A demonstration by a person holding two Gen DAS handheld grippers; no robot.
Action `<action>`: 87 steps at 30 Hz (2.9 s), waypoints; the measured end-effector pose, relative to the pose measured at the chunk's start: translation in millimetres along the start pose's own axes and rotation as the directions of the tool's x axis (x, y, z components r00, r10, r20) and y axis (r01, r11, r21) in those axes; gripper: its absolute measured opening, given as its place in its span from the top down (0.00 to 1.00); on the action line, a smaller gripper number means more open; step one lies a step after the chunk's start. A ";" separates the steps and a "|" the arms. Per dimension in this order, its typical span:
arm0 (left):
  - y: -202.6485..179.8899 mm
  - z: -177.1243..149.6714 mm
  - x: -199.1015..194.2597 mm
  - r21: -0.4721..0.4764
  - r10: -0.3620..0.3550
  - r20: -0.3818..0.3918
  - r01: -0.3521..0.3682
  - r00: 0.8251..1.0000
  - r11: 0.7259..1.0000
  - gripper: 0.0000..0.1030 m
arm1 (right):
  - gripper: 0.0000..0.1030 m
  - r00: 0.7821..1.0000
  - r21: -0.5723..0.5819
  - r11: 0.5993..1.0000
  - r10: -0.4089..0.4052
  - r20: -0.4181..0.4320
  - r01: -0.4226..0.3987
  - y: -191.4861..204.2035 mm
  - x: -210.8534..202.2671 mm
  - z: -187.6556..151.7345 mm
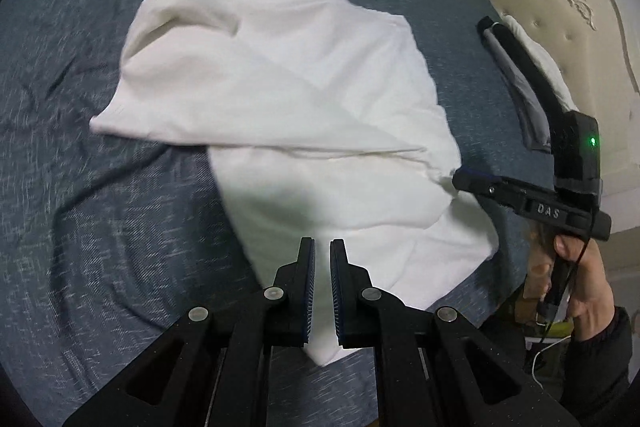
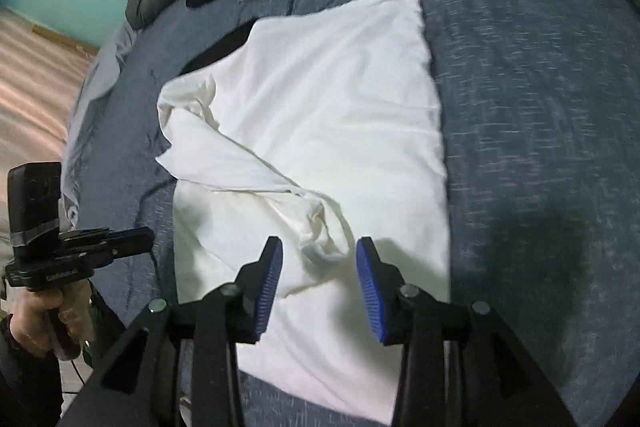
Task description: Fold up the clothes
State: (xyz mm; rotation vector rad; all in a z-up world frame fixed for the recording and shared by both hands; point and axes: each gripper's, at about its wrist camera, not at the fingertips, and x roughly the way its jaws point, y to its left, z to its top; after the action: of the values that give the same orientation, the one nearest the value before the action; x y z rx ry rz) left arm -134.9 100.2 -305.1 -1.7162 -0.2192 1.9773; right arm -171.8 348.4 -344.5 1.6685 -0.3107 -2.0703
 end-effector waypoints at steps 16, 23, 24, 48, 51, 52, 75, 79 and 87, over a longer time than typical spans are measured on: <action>6.4 -19.1 4.9 -0.009 -0.035 -0.013 0.035 0.999 0.999 0.92 | 0.95 0.998 -0.080 0.994 -0.067 0.020 0.069 10.5 1.2 -3.1; -1.8 -29.9 3.3 0.016 -0.040 -0.032 0.041 0.999 0.999 0.92 | 0.95 0.997 -0.111 0.993 -0.043 0.071 0.050 28.5 -53.9 -19.1; -4.3 -32.2 3.5 0.022 -0.040 -0.037 0.041 0.999 0.999 0.92 | 0.95 0.996 -0.101 0.994 -0.042 0.077 0.050 27.0 -61.5 -23.7; -9.3 -68.9 49.7 -0.003 -0.105 -0.146 0.105 0.984 0.994 0.80 | 0.96 0.997 0.126 0.991 -0.048 0.052 0.041 -45.1 -52.7 -90.2; -7.4 -68.7 51.0 -0.010 -0.134 -0.138 0.134 0.981 0.991 0.88 | 0.96 0.998 0.142 0.990 -0.028 0.051 0.020 -48.0 -52.6 -92.9; -7.9 -68.6 50.7 -0.006 -0.136 -0.137 0.136 0.981 0.991 0.92 | 0.96 0.998 0.145 0.989 -0.021 0.052 0.013 -48.2 -53.2 -93.9; 0.9 -70.4 43.8 0.036 -0.109 -0.137 0.115 0.985 0.993 0.96 | 0.97 0.997 0.137 0.988 -0.073 0.019 0.070 -59.7 -35.1 -102.5; -2.1 -68.7 38.8 0.043 -0.105 -0.126 0.111 0.986 0.993 0.96 | 0.94 0.998 0.150 0.987 -0.057 0.033 0.051 -60.8 -40.0 -99.1; 16.0 -47.6 5.0 0.023 -0.073 0.003 0.072 0.997 0.997 0.86 | 0.78 0.989 0.065 0.991 -0.123 0.083 0.118 -41.6 -74.5 -83.2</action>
State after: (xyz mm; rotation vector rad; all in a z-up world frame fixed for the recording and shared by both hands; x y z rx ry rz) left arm -93.8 79.1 -325.5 -1.6674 -0.2559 1.9236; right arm -88.4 429.6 -318.9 1.6728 -0.3096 -2.2473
